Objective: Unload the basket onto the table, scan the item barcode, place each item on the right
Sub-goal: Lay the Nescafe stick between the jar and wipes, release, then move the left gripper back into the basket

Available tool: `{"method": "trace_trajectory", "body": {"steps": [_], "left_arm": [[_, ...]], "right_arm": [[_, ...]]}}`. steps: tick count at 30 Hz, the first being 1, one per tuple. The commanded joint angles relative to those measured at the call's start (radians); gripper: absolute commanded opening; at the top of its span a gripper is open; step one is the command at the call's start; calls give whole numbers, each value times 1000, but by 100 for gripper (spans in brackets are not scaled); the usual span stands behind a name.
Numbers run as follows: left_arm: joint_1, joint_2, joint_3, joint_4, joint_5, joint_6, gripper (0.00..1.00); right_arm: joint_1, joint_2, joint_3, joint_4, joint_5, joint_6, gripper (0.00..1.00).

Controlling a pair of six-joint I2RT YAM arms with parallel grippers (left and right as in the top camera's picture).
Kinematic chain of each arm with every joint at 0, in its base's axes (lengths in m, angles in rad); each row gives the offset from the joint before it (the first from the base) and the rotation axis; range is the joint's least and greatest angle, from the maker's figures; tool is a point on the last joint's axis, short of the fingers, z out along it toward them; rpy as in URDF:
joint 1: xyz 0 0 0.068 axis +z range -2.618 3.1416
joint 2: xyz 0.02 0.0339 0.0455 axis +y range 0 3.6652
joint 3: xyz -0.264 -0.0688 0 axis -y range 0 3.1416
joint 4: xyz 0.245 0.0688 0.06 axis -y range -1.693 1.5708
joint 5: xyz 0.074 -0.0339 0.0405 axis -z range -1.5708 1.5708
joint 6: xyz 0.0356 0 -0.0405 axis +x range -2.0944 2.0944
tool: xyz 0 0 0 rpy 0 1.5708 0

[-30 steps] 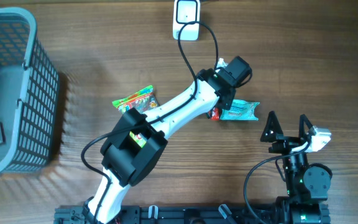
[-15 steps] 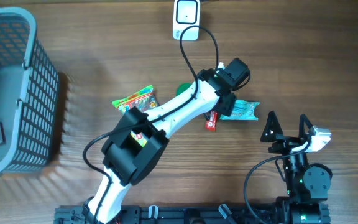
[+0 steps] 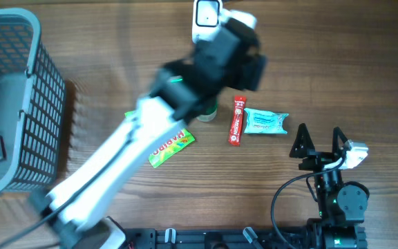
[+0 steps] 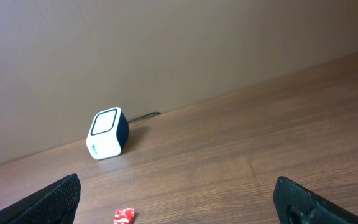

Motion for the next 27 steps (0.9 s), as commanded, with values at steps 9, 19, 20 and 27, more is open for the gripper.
{"method": "trace_trajectory", "body": {"steps": [9, 19, 20, 27], "left_arm": [[684, -326, 17, -307, -182, -347, 100], [1272, -264, -179, -398, -55, -706, 100], [1301, -254, -214, -380, -55, -719, 100], [1444, -158, -459, -138, -55, -730, 100]], "right_arm": [[5, 0, -1, 5, 10, 7, 100], [5, 0, -1, 5, 10, 7, 100], [5, 0, -1, 5, 10, 7, 100], [5, 0, -1, 5, 10, 6, 100]]}}
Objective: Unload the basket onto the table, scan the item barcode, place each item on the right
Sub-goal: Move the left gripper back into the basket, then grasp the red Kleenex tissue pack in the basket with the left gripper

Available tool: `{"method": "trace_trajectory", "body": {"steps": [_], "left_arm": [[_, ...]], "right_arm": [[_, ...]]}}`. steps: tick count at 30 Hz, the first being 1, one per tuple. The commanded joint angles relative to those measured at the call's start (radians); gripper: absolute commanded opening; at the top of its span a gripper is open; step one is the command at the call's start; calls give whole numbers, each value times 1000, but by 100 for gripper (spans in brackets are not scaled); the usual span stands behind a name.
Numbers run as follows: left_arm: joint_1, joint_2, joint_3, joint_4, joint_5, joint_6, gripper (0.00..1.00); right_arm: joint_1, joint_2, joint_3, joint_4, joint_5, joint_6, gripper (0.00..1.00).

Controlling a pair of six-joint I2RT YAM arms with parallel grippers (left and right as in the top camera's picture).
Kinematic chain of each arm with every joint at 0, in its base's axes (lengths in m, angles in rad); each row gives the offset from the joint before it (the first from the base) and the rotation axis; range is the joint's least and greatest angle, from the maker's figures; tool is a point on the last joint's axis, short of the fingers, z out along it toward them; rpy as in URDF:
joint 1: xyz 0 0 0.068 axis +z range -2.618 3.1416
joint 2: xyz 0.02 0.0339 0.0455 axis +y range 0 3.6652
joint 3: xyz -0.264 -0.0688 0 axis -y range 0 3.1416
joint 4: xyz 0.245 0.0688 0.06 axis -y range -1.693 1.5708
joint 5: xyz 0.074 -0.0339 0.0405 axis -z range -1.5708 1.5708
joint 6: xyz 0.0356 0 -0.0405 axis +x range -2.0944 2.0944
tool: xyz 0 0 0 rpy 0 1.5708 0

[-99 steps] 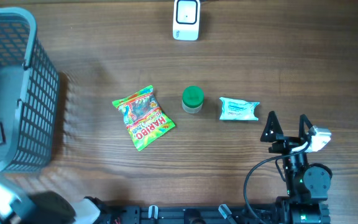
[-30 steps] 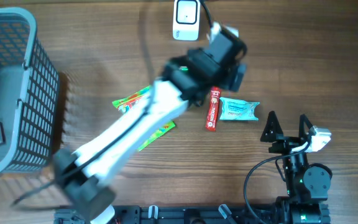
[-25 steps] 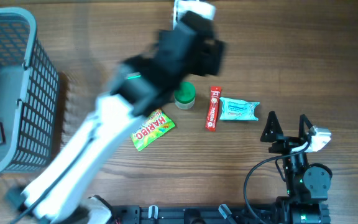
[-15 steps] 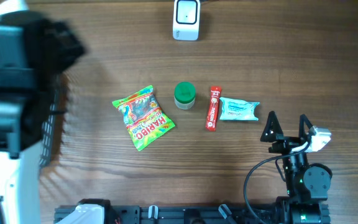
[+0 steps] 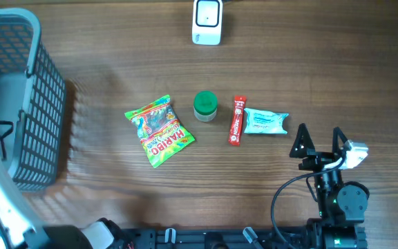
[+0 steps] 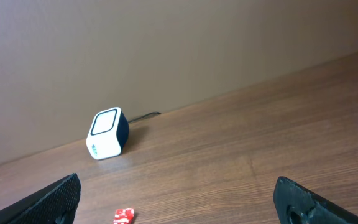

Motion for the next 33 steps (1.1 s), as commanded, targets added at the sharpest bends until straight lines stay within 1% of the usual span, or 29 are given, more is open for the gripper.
{"method": "trace_trajectory", "body": {"steps": [1, 5, 12, 19, 26, 30, 33], "left_arm": [[59, 56, -99, 82, 9, -42, 100], [84, 121, -137, 145, 9, -42, 100], [103, 249, -140, 226, 9, -40, 100], [134, 286, -140, 255, -26, -42, 100], [180, 321, -146, 279, -25, -42, 100], [188, 330, -191, 357, -21, -8, 100], [188, 331, -239, 439, -14, -4, 100]], "right_arm": [[5, 0, -1, 5, 10, 6, 100], [5, 0, -1, 5, 10, 7, 99], [5, 0, -1, 5, 10, 7, 100], [5, 0, -1, 5, 10, 7, 100], [5, 0, -1, 5, 10, 7, 100], [5, 0, -1, 5, 10, 7, 100], [5, 0, -1, 5, 10, 7, 100]]}}
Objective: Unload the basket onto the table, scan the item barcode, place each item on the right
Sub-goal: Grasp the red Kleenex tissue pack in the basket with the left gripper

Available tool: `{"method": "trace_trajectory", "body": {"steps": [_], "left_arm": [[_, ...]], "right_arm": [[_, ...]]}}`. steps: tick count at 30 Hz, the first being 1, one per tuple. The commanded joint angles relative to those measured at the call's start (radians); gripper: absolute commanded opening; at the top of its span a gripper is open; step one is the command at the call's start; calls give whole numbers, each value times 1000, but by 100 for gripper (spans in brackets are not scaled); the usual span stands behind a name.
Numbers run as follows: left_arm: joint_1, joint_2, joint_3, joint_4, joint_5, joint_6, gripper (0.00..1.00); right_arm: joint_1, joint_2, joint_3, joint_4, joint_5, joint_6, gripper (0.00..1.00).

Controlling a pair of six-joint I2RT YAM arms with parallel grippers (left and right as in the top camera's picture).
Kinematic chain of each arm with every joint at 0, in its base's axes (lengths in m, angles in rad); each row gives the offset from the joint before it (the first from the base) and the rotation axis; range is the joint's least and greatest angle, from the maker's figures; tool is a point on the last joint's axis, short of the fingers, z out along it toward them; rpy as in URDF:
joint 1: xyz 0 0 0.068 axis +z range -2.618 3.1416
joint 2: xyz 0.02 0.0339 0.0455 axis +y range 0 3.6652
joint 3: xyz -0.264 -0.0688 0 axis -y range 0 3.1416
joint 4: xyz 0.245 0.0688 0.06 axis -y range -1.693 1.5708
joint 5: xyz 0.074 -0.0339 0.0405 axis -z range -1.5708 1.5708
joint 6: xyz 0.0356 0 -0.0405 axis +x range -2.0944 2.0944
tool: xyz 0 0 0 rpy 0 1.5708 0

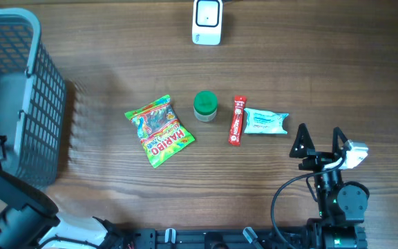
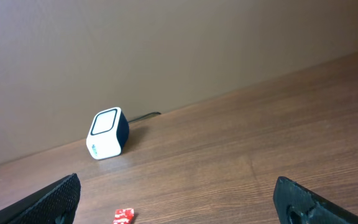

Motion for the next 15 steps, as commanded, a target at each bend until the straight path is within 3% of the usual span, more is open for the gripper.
{"method": "trace_trajectory", "body": {"steps": [1, 15], "left_arm": [[5, 16, -63, 72, -8, 17, 100], [4, 128, -100, 236, -1, 58, 100]], "right_arm": [[5, 0, -1, 5, 10, 7, 100], [5, 0, -1, 5, 10, 7, 100]]}}
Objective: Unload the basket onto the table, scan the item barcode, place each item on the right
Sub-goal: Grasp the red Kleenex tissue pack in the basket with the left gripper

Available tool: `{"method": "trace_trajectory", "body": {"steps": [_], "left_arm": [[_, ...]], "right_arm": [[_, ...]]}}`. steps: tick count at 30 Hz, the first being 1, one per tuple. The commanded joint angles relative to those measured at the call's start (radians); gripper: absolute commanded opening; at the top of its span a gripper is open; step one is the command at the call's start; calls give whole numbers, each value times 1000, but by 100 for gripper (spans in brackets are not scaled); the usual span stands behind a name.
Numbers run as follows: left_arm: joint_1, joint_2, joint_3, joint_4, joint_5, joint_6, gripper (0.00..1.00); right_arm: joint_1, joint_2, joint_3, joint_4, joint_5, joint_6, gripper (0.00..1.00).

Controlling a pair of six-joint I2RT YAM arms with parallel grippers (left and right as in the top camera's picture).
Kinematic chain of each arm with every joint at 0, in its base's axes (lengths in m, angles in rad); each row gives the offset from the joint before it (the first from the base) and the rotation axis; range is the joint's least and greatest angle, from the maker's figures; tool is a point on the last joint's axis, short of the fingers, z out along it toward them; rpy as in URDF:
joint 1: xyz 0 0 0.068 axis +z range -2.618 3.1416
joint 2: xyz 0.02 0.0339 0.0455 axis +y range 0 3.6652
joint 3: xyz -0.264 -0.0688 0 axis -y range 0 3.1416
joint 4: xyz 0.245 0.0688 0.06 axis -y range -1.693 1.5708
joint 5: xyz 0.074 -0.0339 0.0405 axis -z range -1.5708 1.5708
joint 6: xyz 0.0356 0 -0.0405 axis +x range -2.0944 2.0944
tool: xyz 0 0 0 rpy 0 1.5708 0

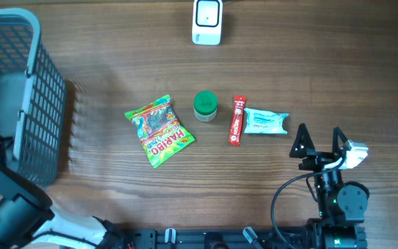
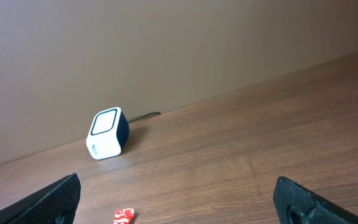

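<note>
The white barcode scanner [image 1: 206, 21] stands at the table's far edge; in the right wrist view the scanner [image 2: 107, 134] faces me. Four items lie in a row mid-table: a Haribo bag [image 1: 159, 130], a green-capped jar [image 1: 205, 106], a red stick pack [image 1: 236, 120] and a pale blue packet [image 1: 265, 121]. The right gripper [image 1: 318, 142] rests near the front edge, open and empty; the red stick's tip [image 2: 123, 215] shows between its fingertips [image 2: 55, 199]. The left arm [image 1: 5, 200] sits at the bottom-left corner, its gripper end by the basket and unclear.
A grey mesh basket [image 1: 26, 104] stands at the left edge, partly covered by the left arm. A cable runs from the scanner to the back wall [image 2: 166, 50]. Bare wood [image 1: 337, 62] lies right of the scanner.
The left arm's dark body has shifted slightly at the bottom-left corner beside the basket. The items, the scanner and the right gripper are where they were.
The left arm was first stretched across the middle of the table with its head near the scanner, hiding the green jar. Then it was back at the left edge over the basket, and all four items showed. It has stayed by the basket since.
</note>
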Motion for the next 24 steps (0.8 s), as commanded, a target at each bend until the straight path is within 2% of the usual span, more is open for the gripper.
{"method": "trace_trajectory", "body": {"steps": [1, 3, 4, 5, 6, 7, 8, 12, 16, 21, 24], "left_arm": [[5, 75, -13, 23, 5, 21, 100], [5, 103, -13, 28, 19, 21, 99], [5, 112, -13, 29, 29, 21, 92], [5, 117, -13, 29, 41, 21, 70], [5, 117, -13, 29, 57, 21, 41], [5, 115, -12, 30, 76, 21, 17], [5, 108, -12, 29, 98, 21, 5], [5, 47, -12, 14, 166, 21, 4], [5, -85, -12, 9, 205, 21, 4], [5, -357, 16, 11, 263, 20, 4], [5, -504, 55, 17, 354, 19, 4]], "right_arm": [[5, 0, -1, 5, 10, 7, 100], [5, 0, -1, 5, 10, 6, 100], [5, 0, -1, 5, 10, 7, 100], [5, 0, -1, 5, 10, 7, 100], [5, 0, -1, 5, 10, 6, 100], [5, 0, -1, 5, 10, 7, 100], [5, 0, -1, 5, 10, 7, 100], [5, 0, -1, 5, 10, 7, 100], [5, 0, -1, 5, 10, 6, 100], [5, 0, -1, 5, 10, 7, 100], [5, 0, -1, 5, 10, 7, 100]]}}
